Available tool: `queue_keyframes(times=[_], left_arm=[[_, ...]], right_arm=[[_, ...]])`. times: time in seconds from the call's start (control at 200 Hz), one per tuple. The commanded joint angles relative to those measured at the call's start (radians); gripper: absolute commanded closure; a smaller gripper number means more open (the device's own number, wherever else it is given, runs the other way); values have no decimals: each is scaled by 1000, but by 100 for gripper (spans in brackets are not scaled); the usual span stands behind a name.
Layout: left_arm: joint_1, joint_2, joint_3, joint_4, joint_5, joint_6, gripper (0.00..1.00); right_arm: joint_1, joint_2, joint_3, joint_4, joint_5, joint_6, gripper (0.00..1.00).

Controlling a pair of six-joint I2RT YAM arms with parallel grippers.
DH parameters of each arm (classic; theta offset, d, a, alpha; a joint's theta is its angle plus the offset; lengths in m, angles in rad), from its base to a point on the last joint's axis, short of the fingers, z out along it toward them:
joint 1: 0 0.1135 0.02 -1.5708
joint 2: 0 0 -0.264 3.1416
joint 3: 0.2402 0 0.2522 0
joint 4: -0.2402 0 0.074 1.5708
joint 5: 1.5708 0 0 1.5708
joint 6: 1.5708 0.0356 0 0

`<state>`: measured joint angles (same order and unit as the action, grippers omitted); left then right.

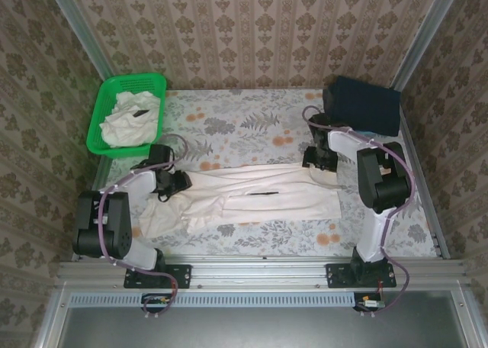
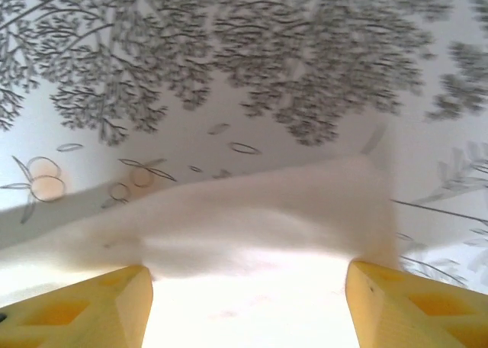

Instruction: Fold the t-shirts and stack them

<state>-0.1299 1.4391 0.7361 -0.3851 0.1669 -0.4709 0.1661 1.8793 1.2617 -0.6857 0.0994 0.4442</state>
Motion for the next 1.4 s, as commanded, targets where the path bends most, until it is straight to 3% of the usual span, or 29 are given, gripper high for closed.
queue_keyframes(times=[0.0,0.205,0.335,0.605,0.865,1.015,1.105,1.255,1.36,1.395], left_arm=[[-27,-78,66,-67,-29,18,44],[-123,-115,47,-77,-65,-21,43],[-134,-104,-12,-44,-80,-34,42],[-128,78,-15,36,-63,-33,42],[-135,448,338,41,7,34,46],[-141,700,730,-33,74,108,47],[-151,816,979,-134,105,143,48],[-177,844,1238,-262,62,193,36],[-177,770,1235,-272,34,192,25],[-178,731,1199,-260,18,187,13]], right_arm=[[7,-125,-49,9,-15,-19,29],[72,-207,-153,-4,24,22,30],[78,-272,-258,9,24,28,30],[107,-243,-304,13,18,46,31],[218,-320,-427,-8,22,177,31],[313,-364,-444,-43,-21,212,30],[323,-418,-399,-121,37,198,29],[269,-477,-324,-127,115,117,27],[217,-407,-284,-43,112,55,27],[204,-366,-263,-27,106,37,27]])
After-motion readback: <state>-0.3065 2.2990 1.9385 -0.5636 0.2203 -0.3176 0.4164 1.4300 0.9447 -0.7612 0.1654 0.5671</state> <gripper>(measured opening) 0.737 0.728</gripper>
